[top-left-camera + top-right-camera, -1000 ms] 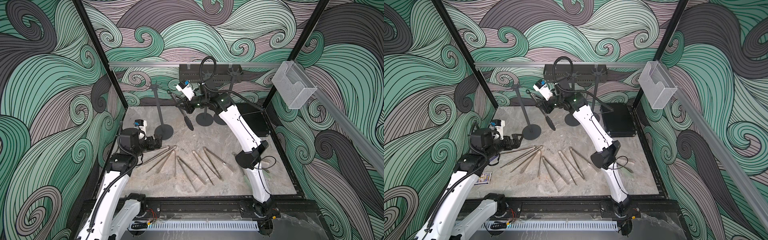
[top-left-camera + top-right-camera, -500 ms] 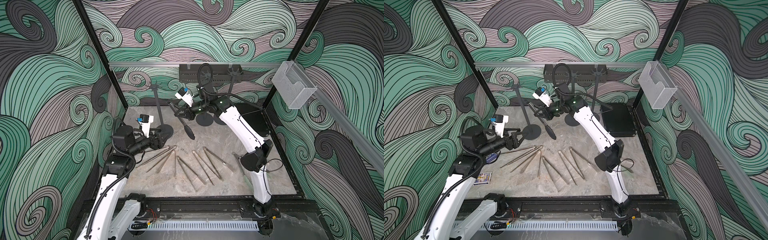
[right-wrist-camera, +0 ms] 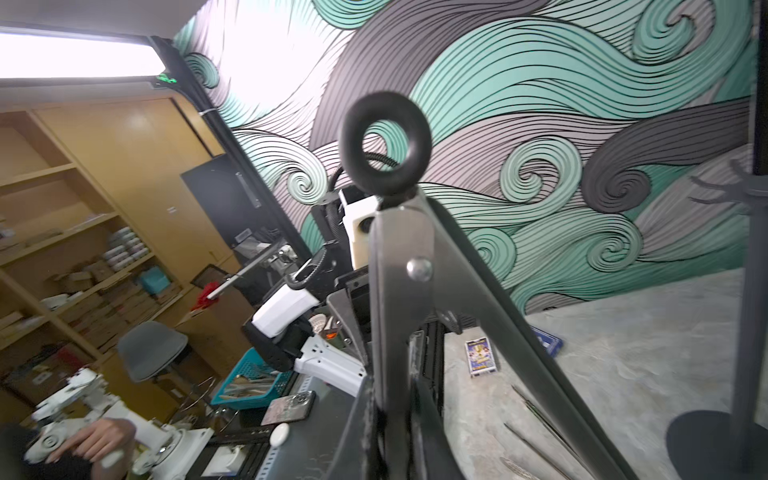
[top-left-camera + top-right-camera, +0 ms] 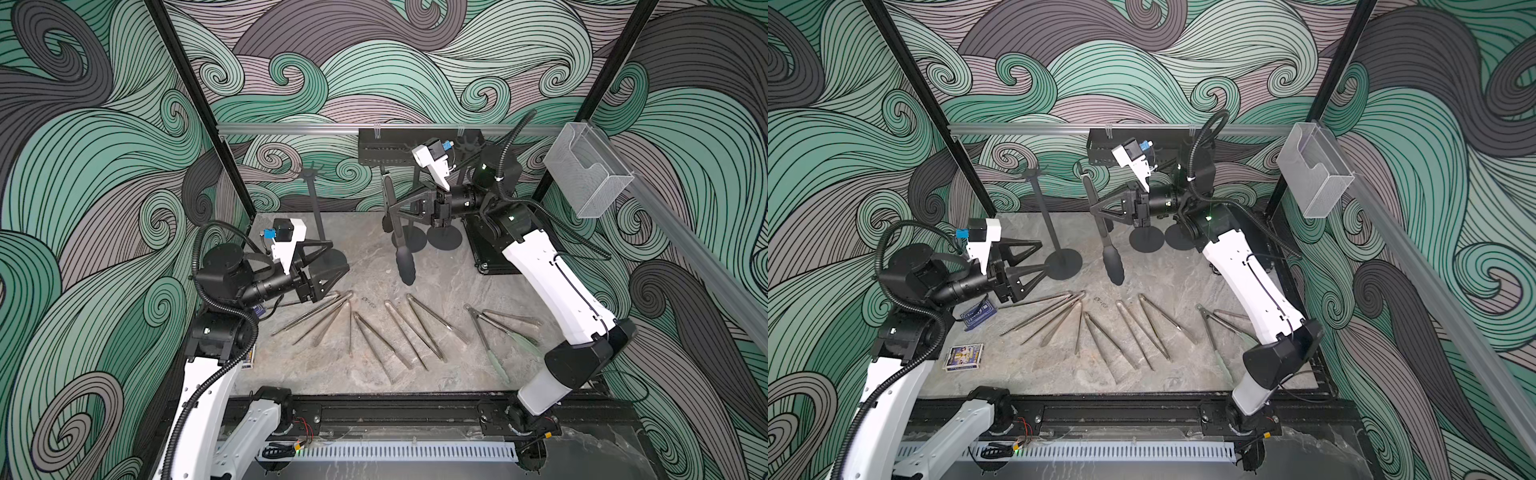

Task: Hang food tongs on kitchen utensil racks
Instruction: Pick up the food tongs from the center of the board.

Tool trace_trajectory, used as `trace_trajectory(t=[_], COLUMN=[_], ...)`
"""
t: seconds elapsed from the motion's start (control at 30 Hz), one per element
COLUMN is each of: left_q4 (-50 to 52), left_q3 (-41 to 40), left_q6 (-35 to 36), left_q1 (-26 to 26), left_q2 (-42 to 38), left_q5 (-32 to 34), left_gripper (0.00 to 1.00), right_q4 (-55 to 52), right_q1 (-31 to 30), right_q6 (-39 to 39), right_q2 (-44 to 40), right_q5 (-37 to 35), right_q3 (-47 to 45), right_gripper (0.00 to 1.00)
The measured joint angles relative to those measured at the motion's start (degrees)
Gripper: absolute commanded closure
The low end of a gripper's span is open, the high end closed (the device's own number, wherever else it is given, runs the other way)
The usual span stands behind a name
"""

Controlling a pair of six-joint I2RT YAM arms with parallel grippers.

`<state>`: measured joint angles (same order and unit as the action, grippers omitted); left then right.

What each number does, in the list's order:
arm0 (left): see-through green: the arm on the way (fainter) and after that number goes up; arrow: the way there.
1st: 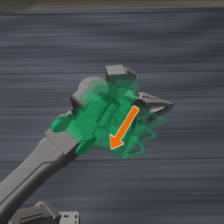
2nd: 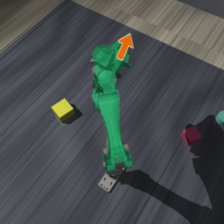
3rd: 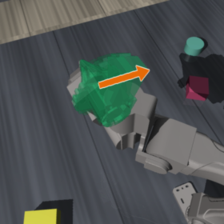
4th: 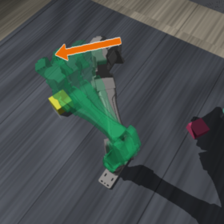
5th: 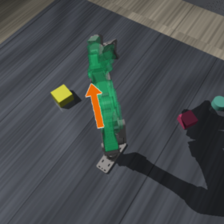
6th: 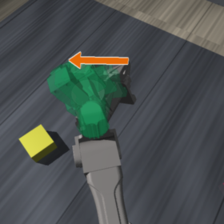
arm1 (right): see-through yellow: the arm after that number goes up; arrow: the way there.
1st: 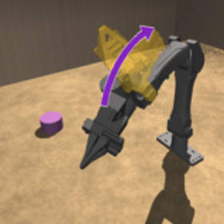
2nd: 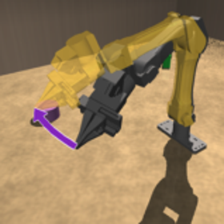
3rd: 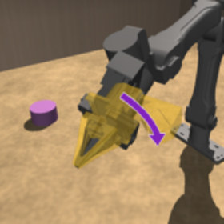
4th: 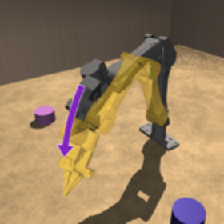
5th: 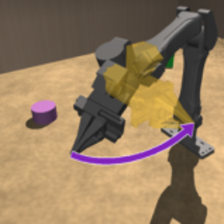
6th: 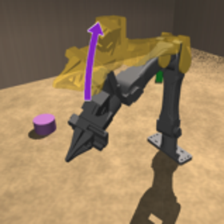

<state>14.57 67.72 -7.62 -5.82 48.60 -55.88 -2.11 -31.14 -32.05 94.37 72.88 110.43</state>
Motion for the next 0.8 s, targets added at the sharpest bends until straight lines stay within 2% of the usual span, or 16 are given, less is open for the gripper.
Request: trace_trajectory(t=[0.17,0.5,0.63,0.67,0.7,0.8], left_q4=[-4.7,-5.2,-5.2,-5.1,-5.0,-5.2], left_q3=[5.9,10.2,10.2,10.3,10.5,11.1], left_q6=[-1.6,0.6,2.2,2.7,3.0,4.0], left_q1=[-1.7,-7.4,-9.6,-10.1,-10.5,-11.3], left_q2=[5.1,10.0,10.7,11.0,11.3,12.1], left_q5=[-3.7,-3.2,-1.3,-0.8,-0.3,1.0], left_gripper=[0.21,0.25,0.35,0.42,0.53,0.62], right_q4=[5.1,9.1,11.1,11.3,11.5,11.3], right_q1=[-3.3,-9.5,-11.3,-11.6,-11.8,-12.1], right_q6=[-7.0,-15.0,-17.4,-17.8,-18.1,-18.6], right_q2=[-0.6,-0.4,0.4,0.7,0.9,1.6], right_q5=[1.3,1.0,0.6,0.4,0.3,-0.4], right_q3=[-0.3,1.1,2.2,2.4,2.4,2.4], right_gripper=[1.0,1.0,1.0,1.0,1.0,1.0])
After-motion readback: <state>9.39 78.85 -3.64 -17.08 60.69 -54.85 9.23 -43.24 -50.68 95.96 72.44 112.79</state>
